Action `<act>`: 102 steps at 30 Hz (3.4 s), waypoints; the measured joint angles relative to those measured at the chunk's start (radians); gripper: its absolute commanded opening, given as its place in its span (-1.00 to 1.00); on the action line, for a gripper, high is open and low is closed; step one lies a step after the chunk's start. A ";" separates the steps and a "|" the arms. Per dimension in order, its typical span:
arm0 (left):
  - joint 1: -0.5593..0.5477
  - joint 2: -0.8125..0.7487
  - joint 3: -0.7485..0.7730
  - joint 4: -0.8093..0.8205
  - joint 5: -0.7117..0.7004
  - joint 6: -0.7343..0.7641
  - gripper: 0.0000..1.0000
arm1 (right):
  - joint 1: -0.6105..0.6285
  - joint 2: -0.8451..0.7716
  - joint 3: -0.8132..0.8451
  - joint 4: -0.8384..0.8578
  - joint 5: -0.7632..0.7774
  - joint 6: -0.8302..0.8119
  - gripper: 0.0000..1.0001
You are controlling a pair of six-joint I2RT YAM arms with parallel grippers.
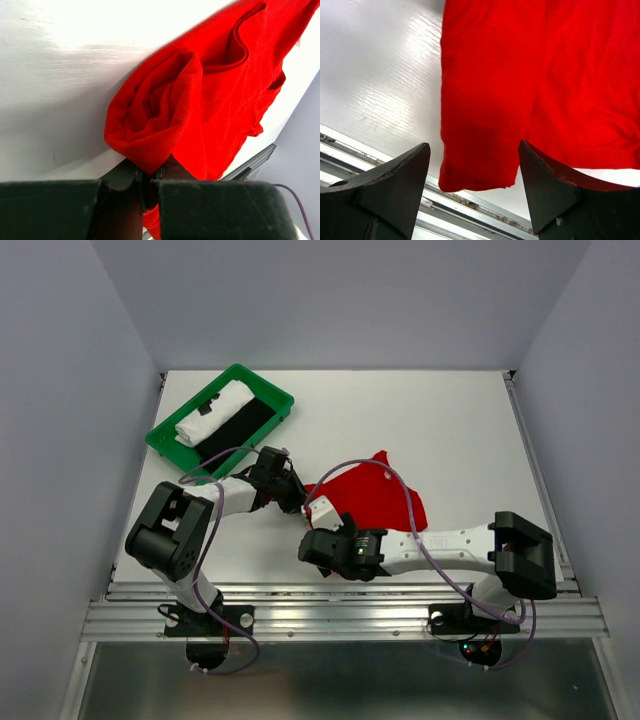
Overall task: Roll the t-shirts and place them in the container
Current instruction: Roll the T-shirt to the center of the board.
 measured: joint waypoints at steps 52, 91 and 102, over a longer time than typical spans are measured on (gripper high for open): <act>-0.004 0.000 0.024 -0.093 -0.056 -0.014 -1.00 | 0.156 0.455 0.245 -0.347 0.396 0.229 -0.47; 0.042 -0.266 0.176 -0.341 -0.109 0.202 0.11 | -0.252 -0.266 -0.344 0.388 -0.499 0.220 -0.99; 0.027 -0.261 0.113 -0.305 -0.047 0.206 -0.01 | -0.444 -0.279 -0.502 0.589 -0.836 0.330 -0.99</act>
